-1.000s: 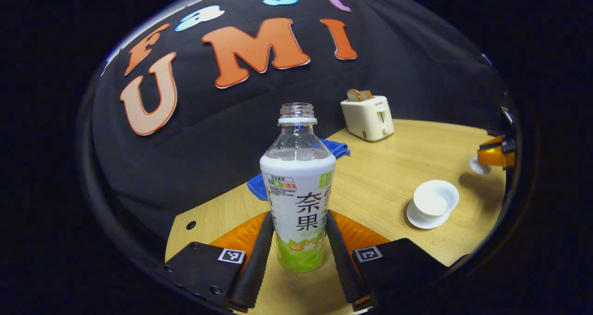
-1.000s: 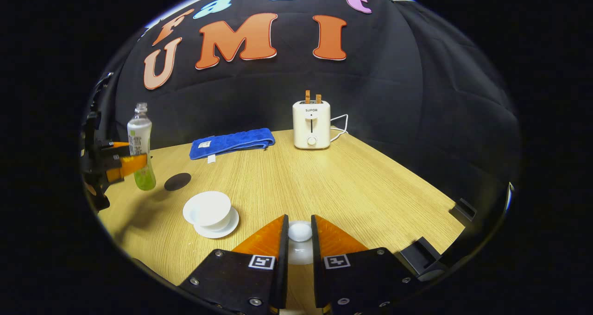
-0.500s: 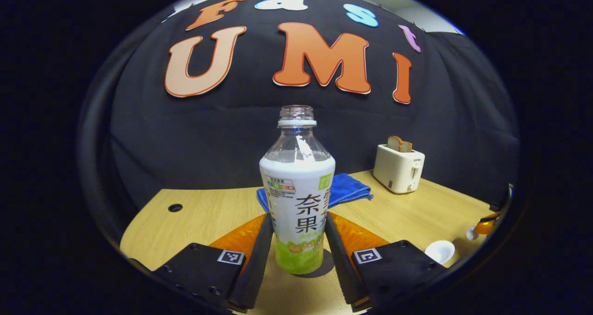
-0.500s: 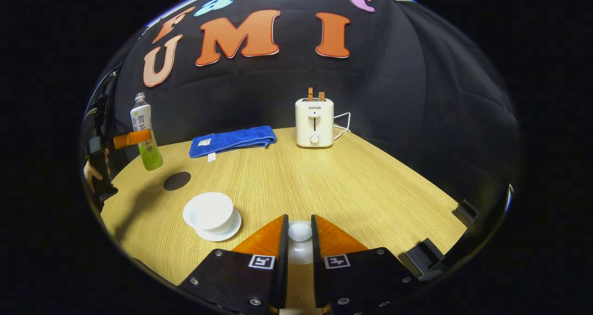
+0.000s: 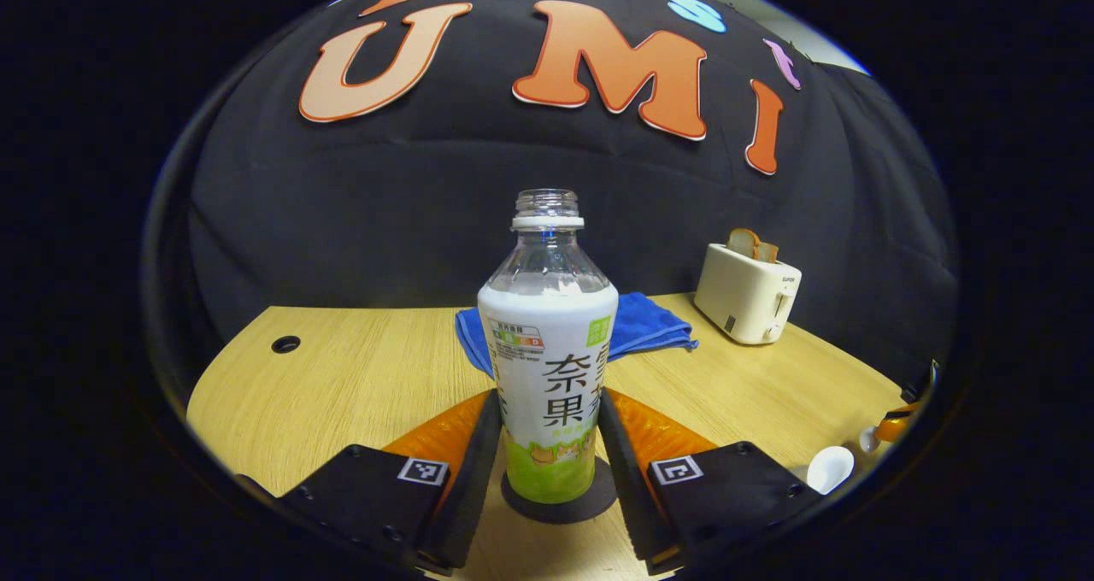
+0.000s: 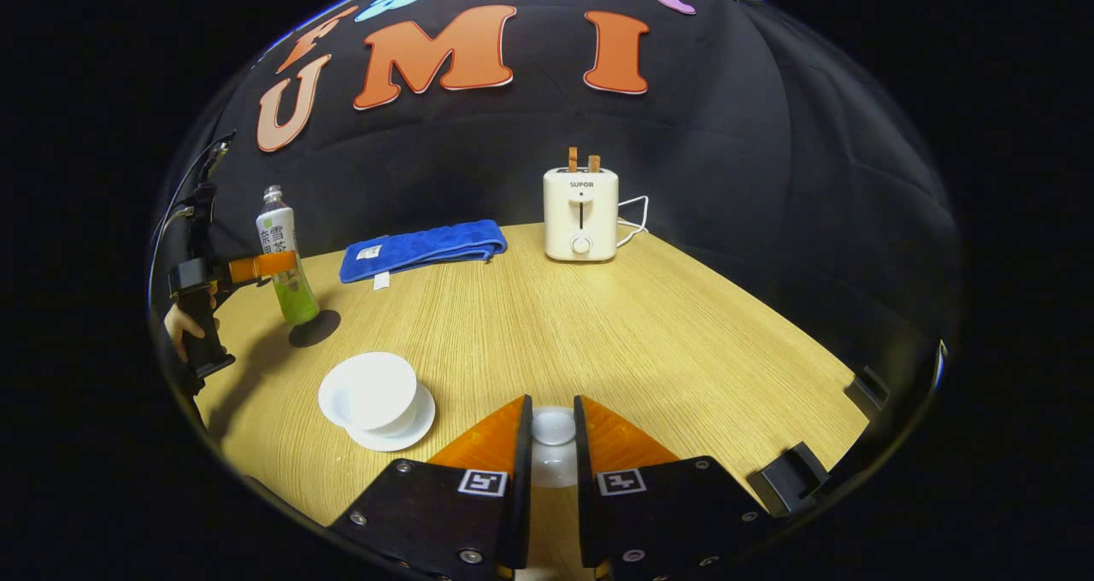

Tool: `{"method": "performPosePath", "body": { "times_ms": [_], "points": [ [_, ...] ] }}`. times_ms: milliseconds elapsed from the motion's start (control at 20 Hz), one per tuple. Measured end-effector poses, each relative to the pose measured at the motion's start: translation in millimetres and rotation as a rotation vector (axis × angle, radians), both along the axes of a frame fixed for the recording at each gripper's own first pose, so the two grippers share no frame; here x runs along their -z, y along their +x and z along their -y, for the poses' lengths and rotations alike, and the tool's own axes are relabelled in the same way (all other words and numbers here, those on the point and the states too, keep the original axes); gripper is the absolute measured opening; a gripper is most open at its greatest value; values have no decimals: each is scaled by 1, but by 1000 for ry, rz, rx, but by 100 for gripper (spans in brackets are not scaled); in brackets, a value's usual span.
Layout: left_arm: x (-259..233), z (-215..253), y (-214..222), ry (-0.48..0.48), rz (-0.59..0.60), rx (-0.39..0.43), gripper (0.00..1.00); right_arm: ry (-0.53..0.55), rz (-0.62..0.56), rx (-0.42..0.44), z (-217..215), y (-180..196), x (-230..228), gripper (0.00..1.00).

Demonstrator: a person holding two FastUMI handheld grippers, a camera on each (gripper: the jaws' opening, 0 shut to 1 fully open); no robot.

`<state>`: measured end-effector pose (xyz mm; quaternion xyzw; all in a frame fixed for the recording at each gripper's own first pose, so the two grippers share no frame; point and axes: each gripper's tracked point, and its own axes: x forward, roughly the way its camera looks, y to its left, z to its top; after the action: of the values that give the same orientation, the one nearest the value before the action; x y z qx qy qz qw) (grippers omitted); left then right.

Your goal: Open the teacup lid with one hand, grasp the water bottle and pour water into the teacup with the other hand; after pouring, place the water bottle on the coaster and then close the teacup lid.

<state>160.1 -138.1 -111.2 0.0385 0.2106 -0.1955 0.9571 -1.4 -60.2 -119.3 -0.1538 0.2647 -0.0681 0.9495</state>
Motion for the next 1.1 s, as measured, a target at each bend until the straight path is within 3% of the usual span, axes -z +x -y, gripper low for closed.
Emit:
{"method": "performPosePath", "body": {
  "times_ms": [100,200,650,950,1100],
  "points": [
    [4,-1,1,21,5,-3,73,1,-8,1,1,3,5,24],
    [4,1,-1,33,15,-2,70,5,-13,2,2,4,7,24],
    [12,8,-9,76,19,9,72,13,-18,3,5,3,10,24],
    [12,13,-22,77,19,34,93,17,-8,5,6,0,5,24],
    [13,7,-38,85,14,28,96,18,10,-10,0,2,-4,24]
  ]
}}
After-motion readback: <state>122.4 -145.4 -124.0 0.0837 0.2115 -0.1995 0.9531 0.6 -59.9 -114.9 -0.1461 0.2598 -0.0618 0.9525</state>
